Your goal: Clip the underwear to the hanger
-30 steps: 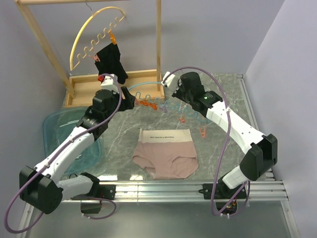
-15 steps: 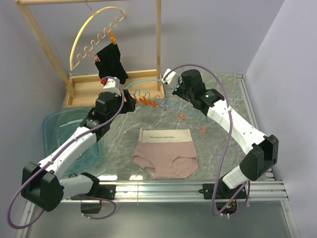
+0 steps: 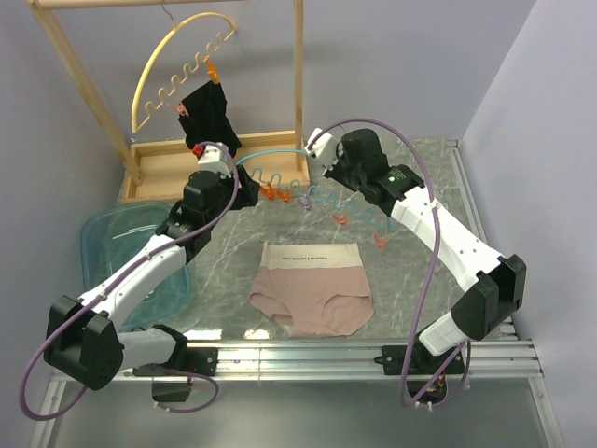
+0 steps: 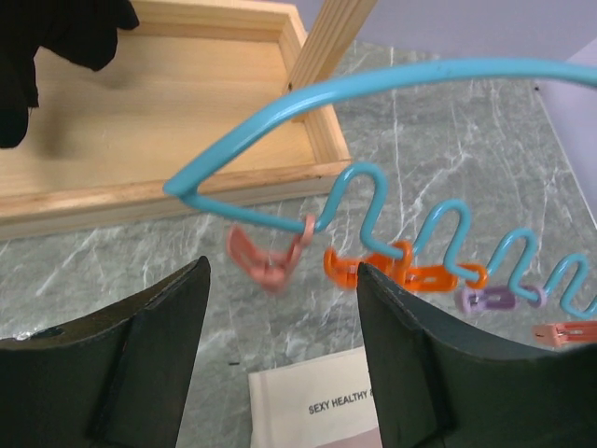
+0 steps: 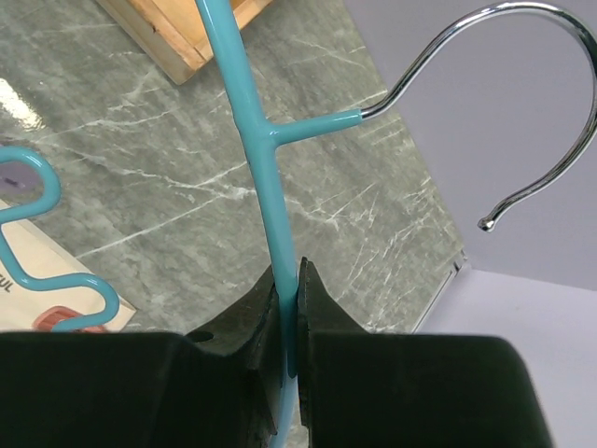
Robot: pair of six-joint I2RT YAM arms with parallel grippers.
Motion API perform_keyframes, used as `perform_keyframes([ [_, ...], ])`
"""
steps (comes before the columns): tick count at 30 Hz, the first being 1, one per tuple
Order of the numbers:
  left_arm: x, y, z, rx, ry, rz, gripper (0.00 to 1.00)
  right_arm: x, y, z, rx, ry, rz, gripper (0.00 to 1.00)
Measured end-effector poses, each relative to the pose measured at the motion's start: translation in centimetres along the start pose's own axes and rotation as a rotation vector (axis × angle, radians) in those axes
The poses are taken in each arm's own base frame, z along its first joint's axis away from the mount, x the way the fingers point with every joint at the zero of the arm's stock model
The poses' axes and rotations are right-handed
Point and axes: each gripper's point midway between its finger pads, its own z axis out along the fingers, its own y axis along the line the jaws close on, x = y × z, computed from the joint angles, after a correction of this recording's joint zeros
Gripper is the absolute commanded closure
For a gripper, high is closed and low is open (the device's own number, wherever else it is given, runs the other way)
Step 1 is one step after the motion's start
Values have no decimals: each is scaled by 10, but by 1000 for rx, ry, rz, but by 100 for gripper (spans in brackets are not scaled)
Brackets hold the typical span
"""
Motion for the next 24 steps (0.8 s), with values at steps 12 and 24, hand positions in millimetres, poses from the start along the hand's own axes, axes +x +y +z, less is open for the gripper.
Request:
perform_keyframes([
  [12,-3,-2,4,7,-16,4,34,-3,7,-1,-19,-5,5,100],
  [24,-2,-2,5,14,-23,26,40,0,9,-2,-27,5,16,100],
])
